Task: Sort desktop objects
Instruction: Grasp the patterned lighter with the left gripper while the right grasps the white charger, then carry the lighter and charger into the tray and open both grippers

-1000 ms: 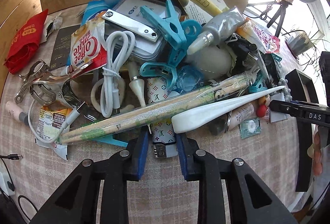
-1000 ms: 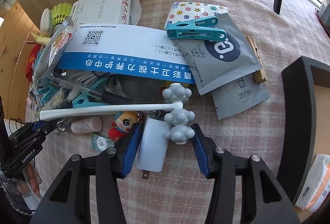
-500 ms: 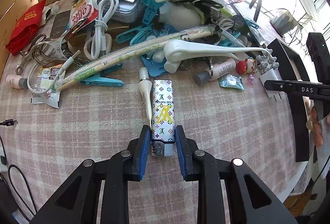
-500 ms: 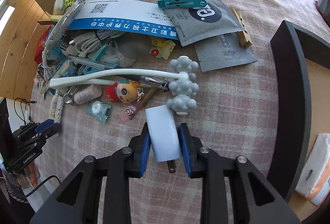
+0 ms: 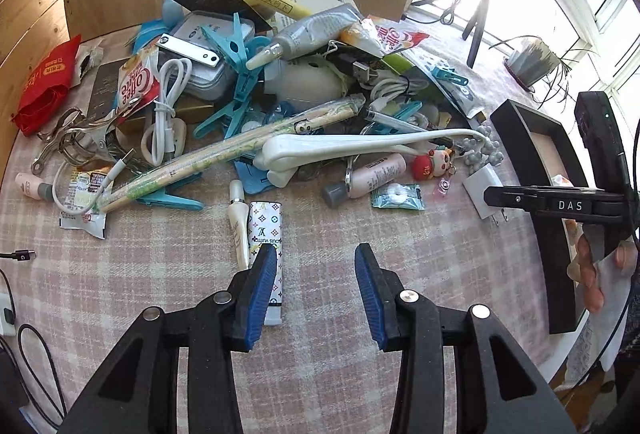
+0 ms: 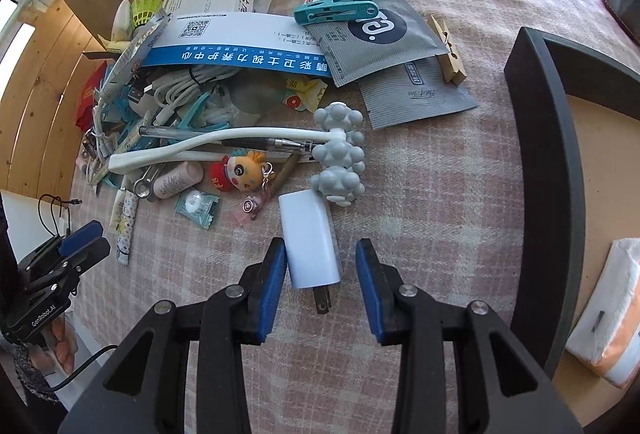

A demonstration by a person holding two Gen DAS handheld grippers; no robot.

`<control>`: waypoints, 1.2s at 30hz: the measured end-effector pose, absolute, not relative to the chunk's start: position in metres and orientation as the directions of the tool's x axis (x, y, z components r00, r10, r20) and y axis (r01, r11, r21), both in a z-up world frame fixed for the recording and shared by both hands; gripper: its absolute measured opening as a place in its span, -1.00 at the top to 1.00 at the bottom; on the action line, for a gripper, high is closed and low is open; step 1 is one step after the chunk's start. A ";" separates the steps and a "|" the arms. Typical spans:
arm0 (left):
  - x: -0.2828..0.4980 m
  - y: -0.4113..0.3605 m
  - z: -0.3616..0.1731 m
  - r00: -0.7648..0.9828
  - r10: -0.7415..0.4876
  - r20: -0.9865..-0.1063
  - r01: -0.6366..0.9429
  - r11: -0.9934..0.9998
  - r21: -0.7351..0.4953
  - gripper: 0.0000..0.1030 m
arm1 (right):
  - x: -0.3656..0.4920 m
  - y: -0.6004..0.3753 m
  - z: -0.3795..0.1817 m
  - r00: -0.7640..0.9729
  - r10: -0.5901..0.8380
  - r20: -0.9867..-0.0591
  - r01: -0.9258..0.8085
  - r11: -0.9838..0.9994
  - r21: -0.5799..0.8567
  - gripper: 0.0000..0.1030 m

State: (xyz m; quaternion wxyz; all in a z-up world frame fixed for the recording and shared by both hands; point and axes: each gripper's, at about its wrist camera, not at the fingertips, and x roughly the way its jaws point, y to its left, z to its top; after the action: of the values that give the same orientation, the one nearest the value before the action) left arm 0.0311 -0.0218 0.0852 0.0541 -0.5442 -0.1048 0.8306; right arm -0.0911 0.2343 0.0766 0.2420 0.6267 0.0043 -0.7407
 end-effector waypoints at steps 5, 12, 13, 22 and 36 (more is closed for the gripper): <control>0.010 -0.010 0.065 -0.362 0.165 -0.918 0.031 -0.981 -0.189 0.26 | -0.093 0.230 0.076 -0.094 -0.346 -0.934 0.372 -0.882 0.289 0.28; 0.007 -0.027 0.057 -0.354 0.098 -0.930 0.074 -0.988 -0.132 0.25 | -0.100 0.209 0.068 -0.115 -0.302 -0.946 0.387 -0.891 0.237 0.25; 0.006 -0.029 0.056 -0.350 0.089 -0.932 0.080 -0.989 -0.124 0.25 | -0.101 0.206 0.068 -0.123 -0.294 -0.948 0.395 -0.891 0.225 0.25; 0.009 -0.008 0.049 -0.309 0.077 -0.948 -0.004 -0.997 -0.080 0.28 | -0.099 0.189 0.069 -0.138 -0.211 -0.968 0.476 -0.871 0.122 0.34; -0.005 -0.011 0.049 -0.292 0.137 -0.947 -0.006 -0.990 -0.141 0.29 | -0.104 0.189 0.071 -0.138 -0.229 -0.963 0.445 -0.883 0.146 0.46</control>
State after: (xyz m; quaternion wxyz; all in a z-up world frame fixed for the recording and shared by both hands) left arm -0.0047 -0.0106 0.0493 0.0446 -0.5933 -0.0549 0.8019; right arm -0.1042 0.1890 0.0708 0.2251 0.6165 0.0875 -0.7494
